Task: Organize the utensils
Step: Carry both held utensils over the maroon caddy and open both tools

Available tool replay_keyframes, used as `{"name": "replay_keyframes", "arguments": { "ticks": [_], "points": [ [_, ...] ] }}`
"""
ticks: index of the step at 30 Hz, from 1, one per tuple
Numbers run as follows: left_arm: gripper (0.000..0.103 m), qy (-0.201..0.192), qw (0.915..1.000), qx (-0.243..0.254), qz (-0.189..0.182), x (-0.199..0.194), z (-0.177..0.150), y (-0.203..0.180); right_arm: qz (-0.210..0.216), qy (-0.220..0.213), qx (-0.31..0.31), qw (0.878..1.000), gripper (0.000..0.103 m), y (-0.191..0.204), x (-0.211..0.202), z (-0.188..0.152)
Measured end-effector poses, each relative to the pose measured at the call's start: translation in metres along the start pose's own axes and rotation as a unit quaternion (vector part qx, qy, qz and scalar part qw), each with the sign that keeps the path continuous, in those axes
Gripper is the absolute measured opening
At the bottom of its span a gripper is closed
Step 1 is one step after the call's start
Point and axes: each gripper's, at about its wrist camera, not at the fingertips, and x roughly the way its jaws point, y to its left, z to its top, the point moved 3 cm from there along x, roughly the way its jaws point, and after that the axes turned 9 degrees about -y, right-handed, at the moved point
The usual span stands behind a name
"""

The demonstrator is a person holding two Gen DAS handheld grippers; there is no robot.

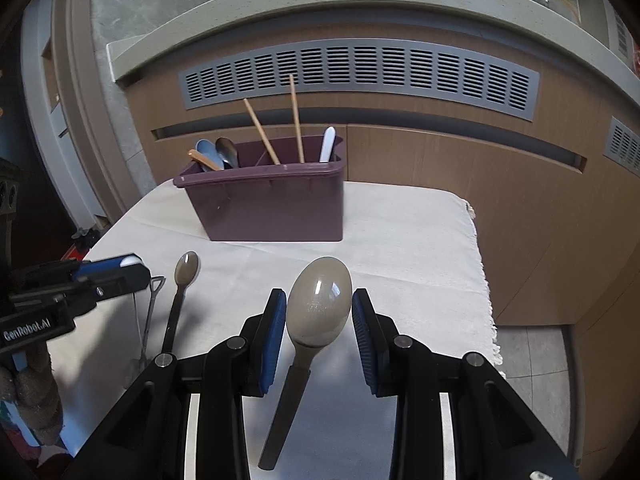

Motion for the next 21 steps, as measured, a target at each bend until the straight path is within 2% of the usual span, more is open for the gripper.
{"name": "replay_keyframes", "arguments": {
  "ticks": [5,9,12,15,18,21],
  "points": [
    [0.022,-0.023,0.9997,-0.011,0.003,-0.003,0.012,-0.002,0.004,-0.009,0.000,1.000,0.031,0.000,-0.002,0.003],
    [0.022,-0.069,0.9976,-0.007,-0.002,-0.021,0.050,-0.007,0.003,-0.043,-0.003,0.999,0.030,-0.002,-0.013,0.021],
    [0.022,-0.124,0.9921,0.006,-0.017,-0.044,0.109,-0.018,0.009,-0.102,-0.017,0.995,0.030,0.002,-0.038,0.072],
    [0.022,-0.179,0.9832,0.000,-0.036,-0.058,0.169,-0.021,0.007,-0.185,-0.049,0.982,0.030,0.011,-0.069,0.141],
    [0.022,-0.209,0.9768,-0.013,-0.046,-0.051,0.199,-0.012,-0.023,-0.231,-0.081,0.969,0.030,0.023,-0.071,0.192],
    [0.022,-0.222,0.9737,-0.024,-0.044,-0.029,0.210,0.003,-0.037,-0.232,-0.093,0.968,0.030,0.028,-0.051,0.211]
  ]
}}
